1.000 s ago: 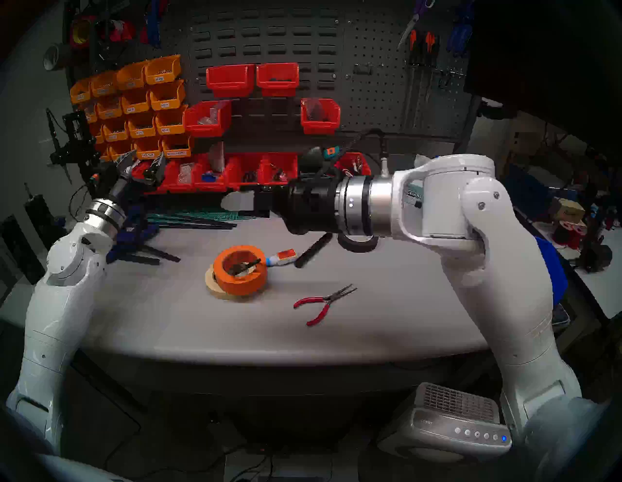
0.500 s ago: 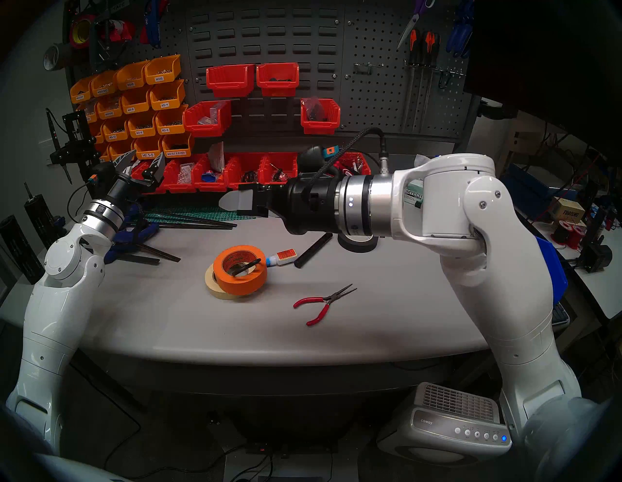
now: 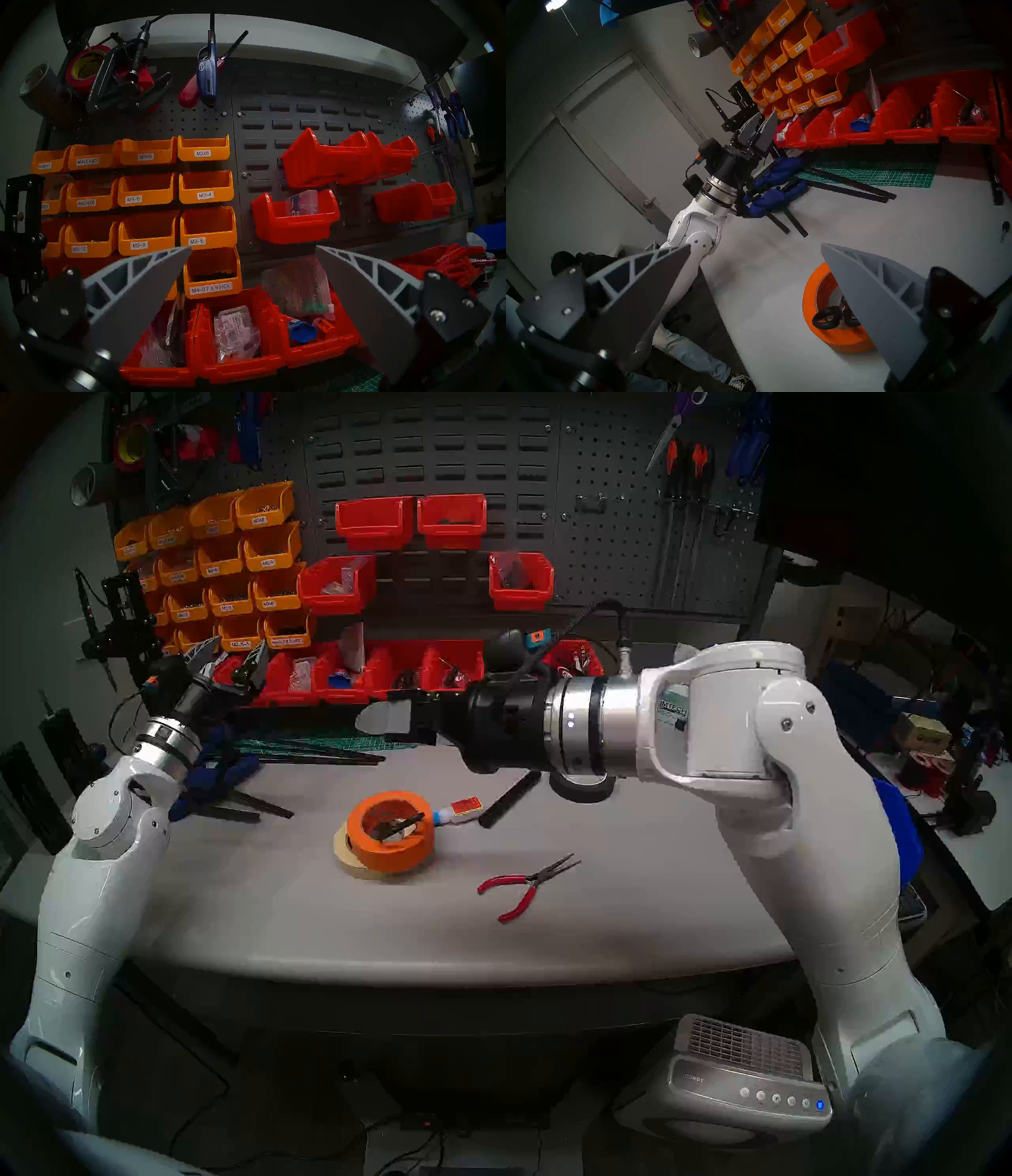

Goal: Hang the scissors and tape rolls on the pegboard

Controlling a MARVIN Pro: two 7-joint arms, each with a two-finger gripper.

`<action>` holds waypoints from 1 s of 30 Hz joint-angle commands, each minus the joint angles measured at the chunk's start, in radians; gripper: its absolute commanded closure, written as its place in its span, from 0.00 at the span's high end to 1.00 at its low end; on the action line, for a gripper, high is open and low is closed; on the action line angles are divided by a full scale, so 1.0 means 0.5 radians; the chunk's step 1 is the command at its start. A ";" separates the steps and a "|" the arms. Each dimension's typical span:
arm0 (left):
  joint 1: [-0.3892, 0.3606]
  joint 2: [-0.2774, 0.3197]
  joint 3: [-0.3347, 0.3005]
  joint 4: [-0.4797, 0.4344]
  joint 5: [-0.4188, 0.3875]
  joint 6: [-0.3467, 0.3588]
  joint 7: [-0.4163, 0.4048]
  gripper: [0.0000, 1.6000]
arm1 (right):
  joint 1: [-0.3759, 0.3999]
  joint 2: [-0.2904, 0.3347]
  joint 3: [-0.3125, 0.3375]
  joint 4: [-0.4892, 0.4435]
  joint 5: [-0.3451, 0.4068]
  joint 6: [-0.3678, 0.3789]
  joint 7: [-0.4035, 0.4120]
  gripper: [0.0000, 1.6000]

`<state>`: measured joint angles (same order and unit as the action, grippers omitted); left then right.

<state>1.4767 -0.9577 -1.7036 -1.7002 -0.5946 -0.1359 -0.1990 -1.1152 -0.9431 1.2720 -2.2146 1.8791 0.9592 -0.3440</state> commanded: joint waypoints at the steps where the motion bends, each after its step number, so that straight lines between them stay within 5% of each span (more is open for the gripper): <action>1: -0.052 0.014 -0.040 -0.054 0.001 -0.035 0.008 1.00 | 0.044 -0.006 0.033 -0.028 -0.002 -0.008 0.005 1.00; 8: -0.028 0.041 -0.047 -0.068 -0.014 -0.009 -0.015 1.00 | 0.044 -0.006 0.033 -0.028 -0.001 -0.008 0.004 1.00; 10: 0.061 0.084 -0.087 -0.087 -0.040 -0.051 -0.105 0.72 | 0.044 -0.006 0.033 -0.028 -0.001 -0.008 0.003 1.00; 11: 0.061 0.084 -0.087 -0.087 -0.040 -0.051 -0.105 0.72 | 0.044 -0.006 0.033 -0.028 -0.001 -0.008 0.003 1.00; 12: 0.155 0.092 -0.134 -0.094 -0.026 -0.163 -0.155 0.94 | 0.044 -0.006 0.033 -0.028 0.000 -0.008 0.003 1.00; 13: 0.209 0.109 -0.167 -0.100 -0.039 -0.177 -0.208 1.00 | 0.044 -0.006 0.032 -0.028 0.000 -0.008 0.003 1.00; 30: 0.683 -0.029 -0.706 -0.211 -0.149 -0.307 -0.761 1.00 | 0.040 -0.006 0.030 -0.025 0.006 -0.007 0.000 1.00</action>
<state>1.7098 -0.9573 -1.9302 -1.7343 -0.6255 -0.2594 -0.4714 -1.1148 -0.9439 1.2723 -2.2148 1.8837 0.9593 -0.3461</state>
